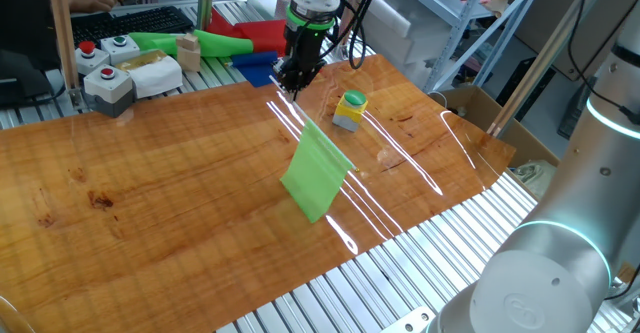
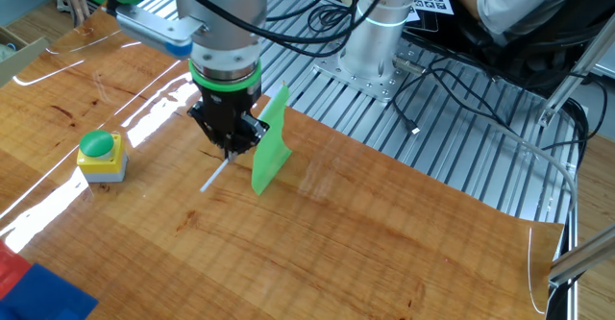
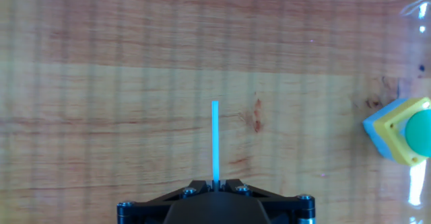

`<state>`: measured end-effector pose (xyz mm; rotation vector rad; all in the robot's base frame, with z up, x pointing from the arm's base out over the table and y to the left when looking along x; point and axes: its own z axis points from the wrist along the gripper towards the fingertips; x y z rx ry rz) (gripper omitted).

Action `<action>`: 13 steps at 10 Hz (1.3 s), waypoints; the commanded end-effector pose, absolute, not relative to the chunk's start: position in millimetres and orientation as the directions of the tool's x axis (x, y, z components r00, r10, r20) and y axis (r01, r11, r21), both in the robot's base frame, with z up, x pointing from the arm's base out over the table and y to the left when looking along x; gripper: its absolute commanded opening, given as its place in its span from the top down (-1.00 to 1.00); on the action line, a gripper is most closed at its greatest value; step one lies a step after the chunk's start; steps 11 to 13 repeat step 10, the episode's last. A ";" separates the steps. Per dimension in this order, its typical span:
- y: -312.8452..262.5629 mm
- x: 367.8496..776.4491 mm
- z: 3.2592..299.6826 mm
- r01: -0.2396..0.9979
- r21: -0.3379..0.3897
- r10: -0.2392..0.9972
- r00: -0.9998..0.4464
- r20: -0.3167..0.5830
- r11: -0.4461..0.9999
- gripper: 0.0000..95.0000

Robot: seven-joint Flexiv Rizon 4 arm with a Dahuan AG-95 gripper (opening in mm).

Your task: Wave the flag

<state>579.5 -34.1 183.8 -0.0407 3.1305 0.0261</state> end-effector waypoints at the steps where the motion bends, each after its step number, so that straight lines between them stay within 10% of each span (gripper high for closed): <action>1: -31.3 581.8 181.3 0.026 -0.010 0.026 -1.000 -0.011 1.000 1.00; 3: -29.5 583.8 179.7 0.043 -0.012 0.043 -0.999 -0.012 0.999 0.60; 13: -27.2 586.2 177.7 0.079 -0.025 0.078 -0.997 -0.010 0.997 0.60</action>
